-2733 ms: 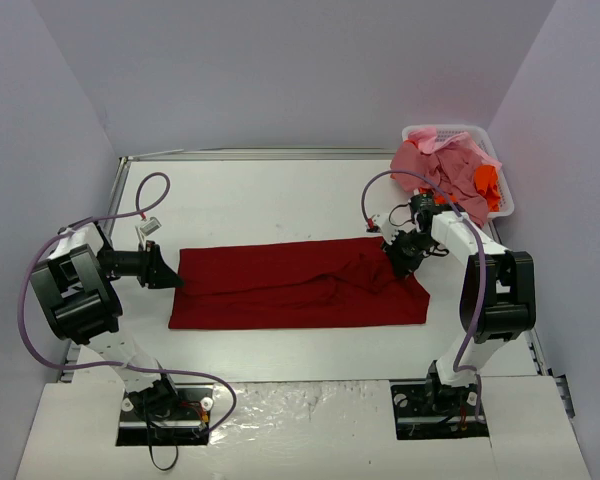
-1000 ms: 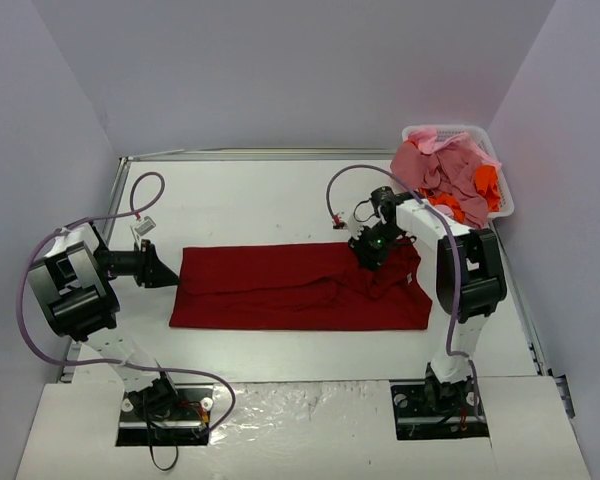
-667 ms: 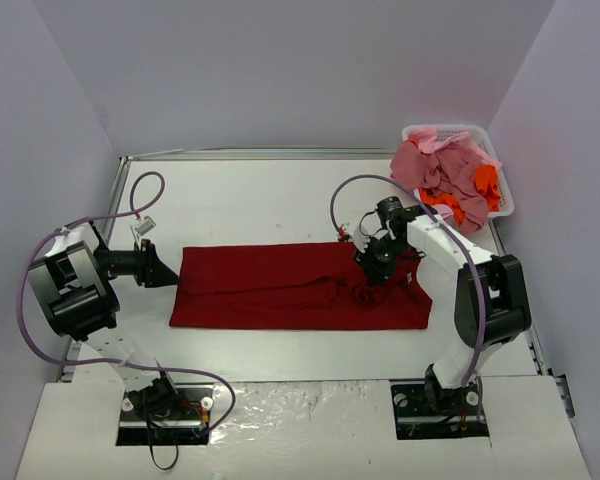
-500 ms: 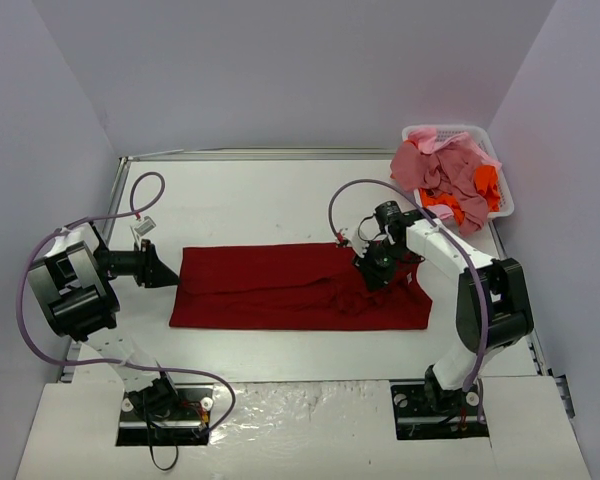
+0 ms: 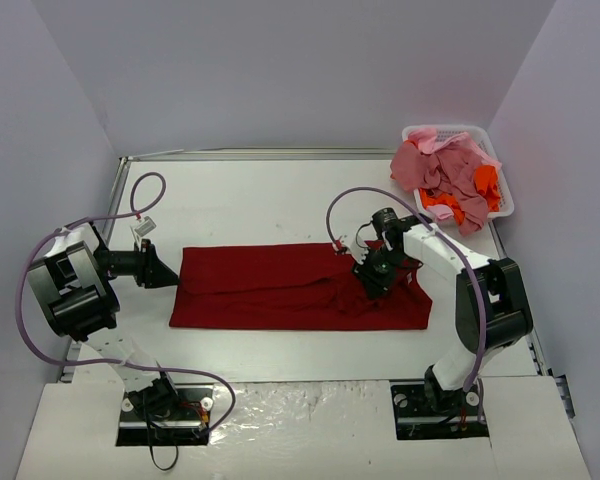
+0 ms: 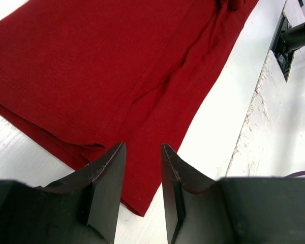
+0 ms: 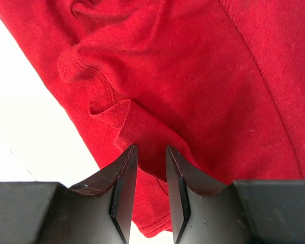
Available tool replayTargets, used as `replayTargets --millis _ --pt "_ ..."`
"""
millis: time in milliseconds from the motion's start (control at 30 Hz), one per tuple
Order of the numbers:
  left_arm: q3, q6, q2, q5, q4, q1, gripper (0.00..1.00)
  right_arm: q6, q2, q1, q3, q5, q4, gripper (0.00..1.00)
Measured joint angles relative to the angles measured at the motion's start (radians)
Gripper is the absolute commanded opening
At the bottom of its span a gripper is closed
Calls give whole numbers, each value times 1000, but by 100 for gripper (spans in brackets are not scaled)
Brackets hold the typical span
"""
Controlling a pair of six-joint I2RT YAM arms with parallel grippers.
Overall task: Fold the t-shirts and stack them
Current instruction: Fold the other side of the tshirt into a rectangle, then rotate the tshirt 90 degrees
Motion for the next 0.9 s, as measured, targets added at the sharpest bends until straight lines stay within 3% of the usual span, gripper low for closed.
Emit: replayTargets --millis 300,567,633,867,900 --pt "0 23 0 0 0 0 36 0 -32 -8 -59 72 7 27" --pt "0 32 0 0 0 0 38 0 -64 -86 -109 121 9 29" --pt "0 34 0 0 0 0 46 1 -67 -104 -118 128 8 29" --pt "0 36 0 3 0 0 50 1 -68 -121 -115 138 -12 32" --pt "0 36 0 3 0 0 63 0 -69 -121 -111 138 -19 33"
